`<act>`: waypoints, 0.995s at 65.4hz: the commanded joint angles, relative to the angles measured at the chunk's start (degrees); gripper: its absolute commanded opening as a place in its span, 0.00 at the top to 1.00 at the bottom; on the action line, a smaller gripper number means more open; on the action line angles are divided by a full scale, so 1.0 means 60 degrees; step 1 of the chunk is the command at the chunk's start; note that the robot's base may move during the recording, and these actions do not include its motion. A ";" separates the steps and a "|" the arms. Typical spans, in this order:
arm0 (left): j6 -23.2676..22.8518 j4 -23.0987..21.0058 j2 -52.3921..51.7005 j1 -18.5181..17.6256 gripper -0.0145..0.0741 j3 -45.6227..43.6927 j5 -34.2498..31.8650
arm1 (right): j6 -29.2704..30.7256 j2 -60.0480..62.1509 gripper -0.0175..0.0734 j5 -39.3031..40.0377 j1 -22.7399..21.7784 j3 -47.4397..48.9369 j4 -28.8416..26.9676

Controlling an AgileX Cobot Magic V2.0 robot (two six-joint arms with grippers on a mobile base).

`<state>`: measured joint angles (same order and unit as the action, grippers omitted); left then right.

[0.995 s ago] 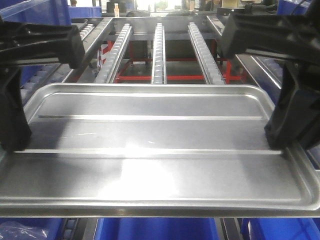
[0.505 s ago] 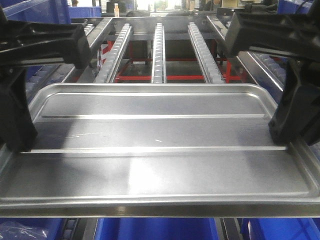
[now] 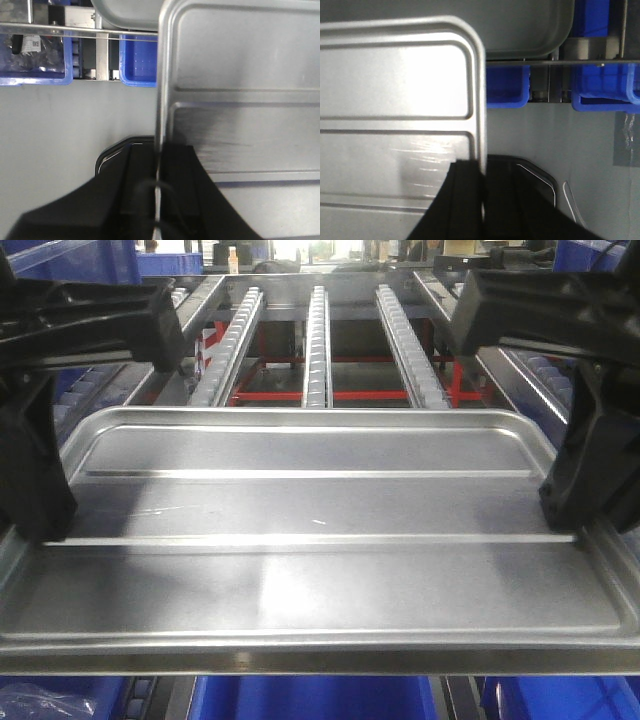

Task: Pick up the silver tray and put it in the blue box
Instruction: 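Lift the tray with both grippers and pull it toward the robot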

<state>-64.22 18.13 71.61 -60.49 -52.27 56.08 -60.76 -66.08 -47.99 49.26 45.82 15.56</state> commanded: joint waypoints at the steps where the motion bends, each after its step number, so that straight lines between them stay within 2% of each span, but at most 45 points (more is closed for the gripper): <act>1: -0.0114 0.0163 -0.0274 -0.0086 0.85 -0.0237 -0.0446 | 0.0011 0.0179 0.75 0.0401 -0.0052 0.0254 0.0341; 65: -0.0114 0.0140 -0.0274 -0.0086 0.85 -0.0237 -0.0407 | 0.0011 0.0179 0.75 0.0401 -0.0052 0.0254 0.0341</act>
<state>-64.22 18.13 71.61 -60.49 -52.27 55.75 -60.76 -66.08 -48.26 49.26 45.82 15.78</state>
